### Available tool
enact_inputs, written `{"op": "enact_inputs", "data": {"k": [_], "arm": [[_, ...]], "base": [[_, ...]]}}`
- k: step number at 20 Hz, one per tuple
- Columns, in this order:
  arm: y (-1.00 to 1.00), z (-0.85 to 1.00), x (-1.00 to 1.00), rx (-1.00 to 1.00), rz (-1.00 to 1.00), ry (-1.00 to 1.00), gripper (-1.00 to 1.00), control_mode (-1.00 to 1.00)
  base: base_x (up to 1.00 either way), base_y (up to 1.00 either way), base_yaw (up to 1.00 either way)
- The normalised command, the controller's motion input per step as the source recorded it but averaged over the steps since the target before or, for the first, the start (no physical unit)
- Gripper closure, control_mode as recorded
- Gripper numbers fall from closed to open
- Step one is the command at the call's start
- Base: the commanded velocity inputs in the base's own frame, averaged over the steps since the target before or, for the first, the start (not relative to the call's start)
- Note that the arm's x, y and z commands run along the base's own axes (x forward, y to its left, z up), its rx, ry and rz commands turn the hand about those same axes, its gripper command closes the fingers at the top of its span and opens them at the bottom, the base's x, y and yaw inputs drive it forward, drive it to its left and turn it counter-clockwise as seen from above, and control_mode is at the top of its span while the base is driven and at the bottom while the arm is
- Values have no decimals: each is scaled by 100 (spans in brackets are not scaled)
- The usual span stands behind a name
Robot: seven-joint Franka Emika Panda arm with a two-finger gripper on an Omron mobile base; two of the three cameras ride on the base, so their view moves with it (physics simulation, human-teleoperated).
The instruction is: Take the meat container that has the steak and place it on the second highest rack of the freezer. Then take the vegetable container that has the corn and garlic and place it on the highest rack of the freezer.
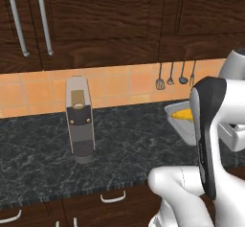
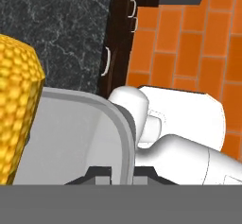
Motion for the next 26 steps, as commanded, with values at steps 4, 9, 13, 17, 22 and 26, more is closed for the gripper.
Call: {"op": "enact_inputs", "data": {"k": [4,9,13,17,22,26], "arm": [[-9,0,0,0,4,0,100,-100],[-27,0,0,9,0,0,100,-100],[0,0,-1,0,0,0,100,100],[0,0,0,0,0,0,100,100],[0,0,0,0,0,0,100,100],[0,0,0,0,0,0,100,100]], "base": [[0,0,0],[0,0,0],[-11,0,0],[-100,-40,-10],[-66,-12,-71],[-22,0,-89]]}}
